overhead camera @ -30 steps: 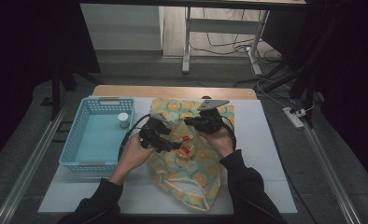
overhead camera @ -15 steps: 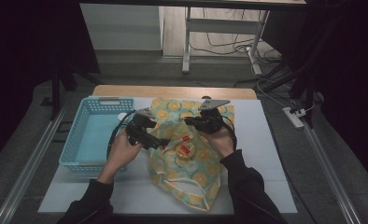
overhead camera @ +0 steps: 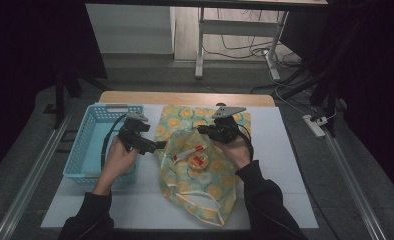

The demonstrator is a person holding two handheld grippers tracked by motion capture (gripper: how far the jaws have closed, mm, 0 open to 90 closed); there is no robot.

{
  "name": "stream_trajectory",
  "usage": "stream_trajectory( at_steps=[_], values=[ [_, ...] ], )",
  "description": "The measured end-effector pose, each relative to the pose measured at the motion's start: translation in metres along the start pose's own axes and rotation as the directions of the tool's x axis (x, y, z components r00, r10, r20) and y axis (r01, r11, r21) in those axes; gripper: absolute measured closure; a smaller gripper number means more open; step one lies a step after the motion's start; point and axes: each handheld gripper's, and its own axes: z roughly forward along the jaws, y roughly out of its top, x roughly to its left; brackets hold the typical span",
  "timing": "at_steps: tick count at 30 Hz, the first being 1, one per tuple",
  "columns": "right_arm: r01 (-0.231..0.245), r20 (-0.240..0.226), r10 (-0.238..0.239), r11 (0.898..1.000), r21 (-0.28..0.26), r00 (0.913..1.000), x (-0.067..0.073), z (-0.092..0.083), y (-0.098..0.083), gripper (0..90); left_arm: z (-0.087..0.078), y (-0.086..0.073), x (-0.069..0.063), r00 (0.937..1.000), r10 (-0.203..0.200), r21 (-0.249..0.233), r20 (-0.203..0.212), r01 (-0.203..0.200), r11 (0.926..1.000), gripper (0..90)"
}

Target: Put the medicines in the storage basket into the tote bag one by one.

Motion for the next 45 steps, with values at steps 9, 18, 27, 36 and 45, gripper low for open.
stream_trajectory(
  at_steps=[9,18,27,36,45],
  values=[
    [-0.012,-0.005,0.012,1.000,-0.005,0.9999,-0.001,-0.001,0.001,90.0,-0.009,-0.009,0.022,0.9979,-0.040,-0.006,-0.051,0.040,0.9992,0.0],
    [-0.011,-0.006,0.011,1.000,-0.008,0.9999,0.000,-0.002,0.002,90.0,-0.018,-0.016,0.043,0.9918,-0.061,0.002,-0.112,0.062,0.9981,0.0],
    [-0.007,-0.007,0.007,1.000,-0.008,0.9999,0.000,-0.001,0.002,90.0,-0.028,-0.021,0.067,0.9779,-0.092,-0.014,-0.188,0.091,0.9957,0.0],
    [-0.010,-0.007,0.009,1.000,-0.012,0.9999,0.000,-0.002,0.002,90.0,-0.019,-0.020,0.088,0.9636,-0.139,0.043,-0.228,0.153,0.9873,0.1],
    [-0.008,-0.006,0.008,1.000,-0.012,0.9999,-0.001,-0.003,0.003,90.0,-0.005,-0.024,0.106,0.9606,-0.137,0.094,-0.242,0.164,0.9820,0.1]
  ],
)
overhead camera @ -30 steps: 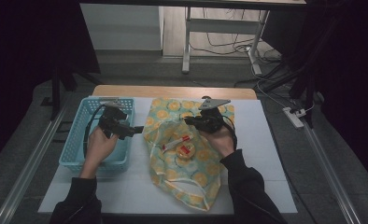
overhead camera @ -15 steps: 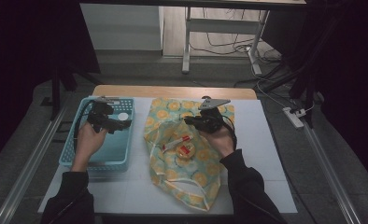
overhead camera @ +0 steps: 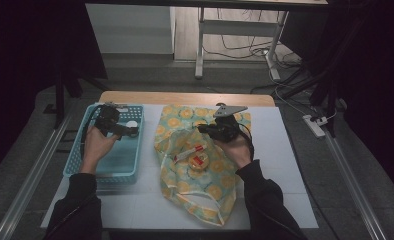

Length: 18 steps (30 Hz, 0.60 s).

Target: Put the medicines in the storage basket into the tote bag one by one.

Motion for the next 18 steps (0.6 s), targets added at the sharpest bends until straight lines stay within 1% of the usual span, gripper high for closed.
stream_trajectory(
  at_steps=[4,7,11,14,16,17,18],
  values=[
    [0.001,0.000,-0.001,1.000,0.000,1.0000,0.000,0.000,0.000,90.0,0.006,0.000,0.006,1.0000,-0.006,0.009,-0.001,0.006,0.9999,0.0],
    [0.001,0.000,-0.001,1.000,0.001,1.0000,0.000,0.000,0.000,90.0,0.012,0.001,0.008,0.9999,-0.002,0.033,-0.011,0.002,0.9995,0.0],
    [0.002,0.000,-0.002,1.000,-0.001,1.0000,0.000,0.000,0.000,90.0,0.020,0.002,0.011,1.0000,-0.001,0.051,-0.004,0.001,0.9987,0.3],
    [0.003,0.000,-0.003,1.000,-0.002,1.0000,0.000,-0.001,0.000,90.0,0.024,0.004,0.011,0.9999,0.014,0.067,0.000,-0.014,0.9977,1.3],
    [0.003,0.000,-0.003,1.000,-0.003,1.0000,0.000,-0.001,0.000,90.0,0.026,0.005,0.010,0.9993,0.034,0.085,-0.011,-0.033,0.9958,4.0],
    [0.002,-0.001,-0.002,1.000,-0.004,1.0000,0.000,-0.001,0.000,90.0,0.027,0.006,0.010,0.9994,0.031,0.087,-0.016,-0.030,0.9958,5.5],
    [0.003,0.000,-0.003,1.000,-0.003,1.0000,0.000,-0.001,0.000,90.0,0.028,0.006,0.010,0.9988,0.045,0.095,-0.021,-0.043,0.9946,7.5]
  ],
)
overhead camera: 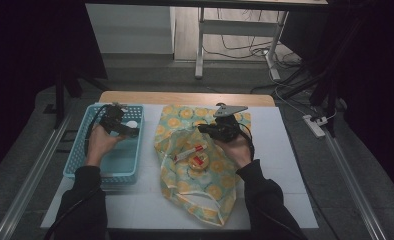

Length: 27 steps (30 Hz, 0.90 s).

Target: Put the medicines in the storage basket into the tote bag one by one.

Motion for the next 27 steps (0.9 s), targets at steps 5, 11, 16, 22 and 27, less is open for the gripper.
stream_trajectory(
  at_steps=[5,11,16,22,27],
  values=[
    [-0.001,0.001,0.001,1.000,-0.002,1.0000,0.000,0.000,0.000,90.0,0.003,0.002,0.000,1.0000,0.006,0.016,-0.006,-0.006,0.9999,21.0],
    [-0.001,0.000,0.001,1.000,0.000,1.0000,0.000,0.000,0.000,90.0,0.003,0.003,0.001,0.9998,0.001,0.010,0.021,-0.001,0.9999,36.5],
    [-0.001,0.001,0.001,1.000,-0.002,1.0000,-0.001,0.000,0.000,90.0,0.002,0.004,0.000,0.9999,0.005,0.024,0.014,-0.006,0.9997,49.8],
    [-0.001,0.002,0.001,1.000,-0.002,1.0000,0.000,-0.001,0.000,90.0,-0.001,0.004,-0.002,0.9999,-0.007,0.030,-0.012,0.008,0.9995,50.6],
    [-0.003,0.002,0.003,1.000,-0.003,1.0000,-0.001,-0.001,0.000,90.0,-0.008,0.003,-0.002,0.9997,-0.025,0.012,0.003,0.025,0.9996,50.7]
  ],
)
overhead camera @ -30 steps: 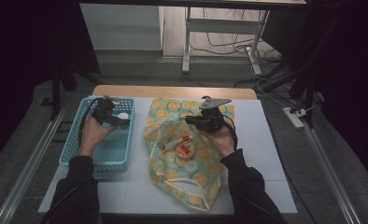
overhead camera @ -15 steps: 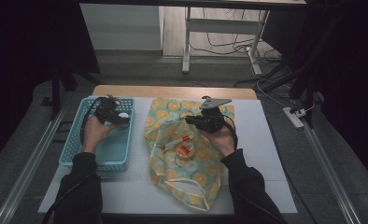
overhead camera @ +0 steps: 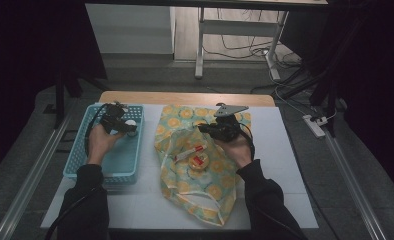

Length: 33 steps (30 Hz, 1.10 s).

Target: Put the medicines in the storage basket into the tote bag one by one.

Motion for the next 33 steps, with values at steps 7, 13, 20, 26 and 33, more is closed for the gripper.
stream_trajectory(
  at_steps=[7,13,20,26,33],
  values=[
    [0.000,0.000,0.000,1.000,0.000,1.0000,0.001,0.000,0.000,90.0,-0.014,-0.002,-0.006,0.9999,0.011,-0.033,-0.006,-0.011,0.9994,50.7],
    [0.001,0.000,-0.001,1.000,-0.002,1.0000,0.001,-0.001,0.001,90.0,-0.025,-0.002,-0.014,0.9998,0.018,-0.057,-0.007,-0.019,0.9982,50.8],
    [0.003,0.000,-0.003,1.000,-0.005,1.0000,0.001,-0.002,0.001,90.0,-0.036,-0.006,-0.021,1.0000,-0.003,-0.090,-0.006,0.002,0.9960,50.8],
    [0.004,-0.001,-0.004,1.000,-0.007,1.0000,0.001,-0.002,0.002,90.0,-0.047,-0.013,-0.027,0.9999,-0.008,-0.132,0.009,0.009,0.9912,50.8],
    [0.006,-0.001,-0.006,1.000,-0.009,1.0000,0.002,-0.002,0.002,90.0,-0.053,-0.019,-0.033,0.9992,-0.013,-0.164,0.037,0.019,0.9863,50.8]
  ],
)
